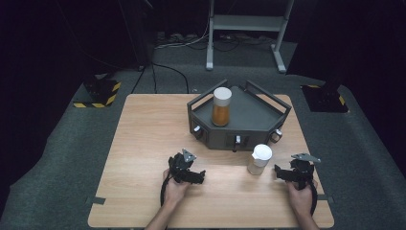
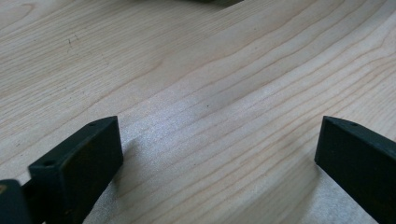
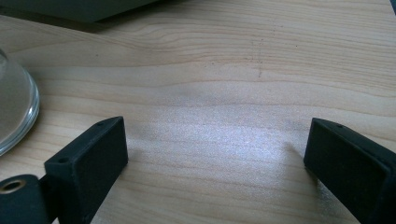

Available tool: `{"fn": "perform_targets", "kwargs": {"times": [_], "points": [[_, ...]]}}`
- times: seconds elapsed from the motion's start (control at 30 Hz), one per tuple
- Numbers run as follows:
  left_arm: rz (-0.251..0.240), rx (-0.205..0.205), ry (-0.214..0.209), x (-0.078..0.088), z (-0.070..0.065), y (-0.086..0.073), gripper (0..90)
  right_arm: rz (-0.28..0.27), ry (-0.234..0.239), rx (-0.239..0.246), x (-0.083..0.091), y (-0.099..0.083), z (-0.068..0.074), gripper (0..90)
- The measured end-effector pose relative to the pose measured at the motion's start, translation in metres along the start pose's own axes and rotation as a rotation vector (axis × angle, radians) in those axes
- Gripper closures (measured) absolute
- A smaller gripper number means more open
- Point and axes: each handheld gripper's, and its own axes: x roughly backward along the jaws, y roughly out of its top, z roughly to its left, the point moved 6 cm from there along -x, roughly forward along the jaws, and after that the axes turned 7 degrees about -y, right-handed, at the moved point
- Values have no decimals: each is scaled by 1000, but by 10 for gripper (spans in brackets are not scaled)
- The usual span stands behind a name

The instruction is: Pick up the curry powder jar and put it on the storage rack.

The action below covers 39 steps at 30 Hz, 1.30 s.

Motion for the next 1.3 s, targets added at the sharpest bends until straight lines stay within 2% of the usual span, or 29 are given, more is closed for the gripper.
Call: {"fn": "perform_targets", "kwargs": {"times": [0.23, 1.3], "points": [[-18, -1, 10, -2, -2, -3, 4, 0, 0, 1, 0, 0, 0, 56], [-21, -3, 4, -2, -1, -3, 8, 0, 0, 1, 0, 0, 0, 55]]}}
